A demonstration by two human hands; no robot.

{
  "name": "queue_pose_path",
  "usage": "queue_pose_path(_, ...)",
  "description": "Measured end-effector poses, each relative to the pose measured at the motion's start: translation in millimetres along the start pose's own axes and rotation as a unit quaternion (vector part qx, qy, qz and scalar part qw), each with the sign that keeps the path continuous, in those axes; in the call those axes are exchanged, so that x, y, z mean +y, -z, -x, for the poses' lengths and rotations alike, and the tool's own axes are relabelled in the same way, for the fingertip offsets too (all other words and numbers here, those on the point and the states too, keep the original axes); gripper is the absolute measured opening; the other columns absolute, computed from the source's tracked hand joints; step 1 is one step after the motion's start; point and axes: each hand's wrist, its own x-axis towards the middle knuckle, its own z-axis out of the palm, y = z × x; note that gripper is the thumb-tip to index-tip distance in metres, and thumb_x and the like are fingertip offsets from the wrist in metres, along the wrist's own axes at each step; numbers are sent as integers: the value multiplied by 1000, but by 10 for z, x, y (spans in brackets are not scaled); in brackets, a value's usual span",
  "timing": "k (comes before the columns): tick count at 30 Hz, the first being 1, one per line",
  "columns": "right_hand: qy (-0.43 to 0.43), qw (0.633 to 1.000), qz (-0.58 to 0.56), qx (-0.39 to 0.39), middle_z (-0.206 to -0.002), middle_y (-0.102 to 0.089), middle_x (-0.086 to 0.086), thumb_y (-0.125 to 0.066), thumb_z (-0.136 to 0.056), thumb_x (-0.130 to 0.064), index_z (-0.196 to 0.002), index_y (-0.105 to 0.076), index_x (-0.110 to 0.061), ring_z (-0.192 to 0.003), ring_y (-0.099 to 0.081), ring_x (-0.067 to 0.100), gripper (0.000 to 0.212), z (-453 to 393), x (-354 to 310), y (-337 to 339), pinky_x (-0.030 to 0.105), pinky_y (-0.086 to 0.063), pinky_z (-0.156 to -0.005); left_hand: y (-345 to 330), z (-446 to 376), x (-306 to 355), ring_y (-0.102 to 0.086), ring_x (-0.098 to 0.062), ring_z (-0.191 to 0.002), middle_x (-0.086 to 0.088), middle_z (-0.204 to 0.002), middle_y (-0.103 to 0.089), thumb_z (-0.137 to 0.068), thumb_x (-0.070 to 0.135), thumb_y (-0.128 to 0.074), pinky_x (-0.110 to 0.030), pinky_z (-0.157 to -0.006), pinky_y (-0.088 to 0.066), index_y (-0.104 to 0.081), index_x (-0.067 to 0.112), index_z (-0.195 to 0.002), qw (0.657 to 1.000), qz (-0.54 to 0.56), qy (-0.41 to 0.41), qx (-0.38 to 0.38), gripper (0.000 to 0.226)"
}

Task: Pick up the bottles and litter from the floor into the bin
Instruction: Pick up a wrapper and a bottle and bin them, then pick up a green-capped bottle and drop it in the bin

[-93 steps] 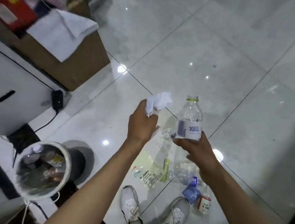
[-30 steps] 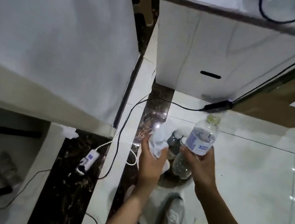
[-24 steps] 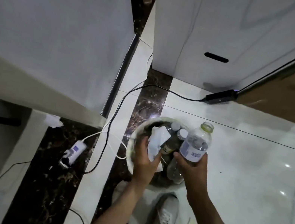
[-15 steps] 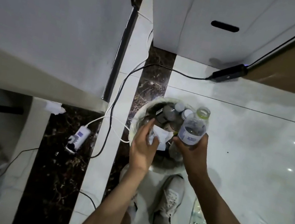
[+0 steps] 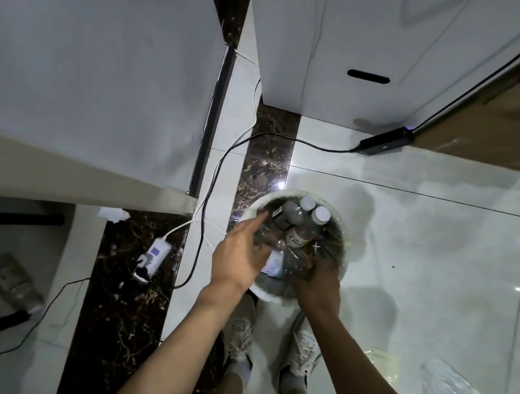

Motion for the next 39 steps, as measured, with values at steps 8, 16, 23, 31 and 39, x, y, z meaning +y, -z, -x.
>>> queue_pose_path(8,73,976,174,-106,-121,-63,7,-61,-78,-42,-123,-56,-24,-110,-61,27,49,343,-514,843,35,-51,-88,420,210,624,-56,-27,-121,-4,-137,-56,-93,34,-57,-37,-94,-48,-37,32,-150,981,-171,-42,-77,60)
queue_pose_path(16,97,973,206,-43,-119,-64,3,-60,-83,-45,-122,-58,-25,-110,-61,25,44,1109,-862,2049,36,-51,-88,980,733,1697,-58,-28,-120,-7,-131,-62,-100,39,-43,-36,-94,-46,-51,29,-137,940,-303,-73,-137,40)
queue_pose_path(23,105,983,147,34,-126,-58,2,-58,-86,-43,-135,-49,-29,-114,-57,22,52,2133,-893,3142,31,-46,-87,1419,1457,2775,-57,-27,-121,-5,-136,-57,-98,36,-45,-37,-97,-47,-53,27,-138,928,-309,-174,-117,41)
queue_pose_path(31,72,983,74,151,-130,-57,4,-56,-86,-39,-133,-51,-29,-118,-55,23,49,3328,-656,3837,32,-45,-89,1651,2475,3743,-57,-27,-120,-3,-133,-61,-96,33,-44,-36,-92,-45,-55,29,-134,887,-343,-296,-82,40)
queue_pose_path(39,-22,953,-51,299,-104,-70,-7,-53,-85,-36,-111,-64,-32,-98,-62,18,28,4801,184,3831,29,-48,-81,1670,3746,3991,-63,-25,-98,0,-108,-70,-95,31,-42,-37,-79,-54,-64,28,-114,831,-315,-452,-78,29)
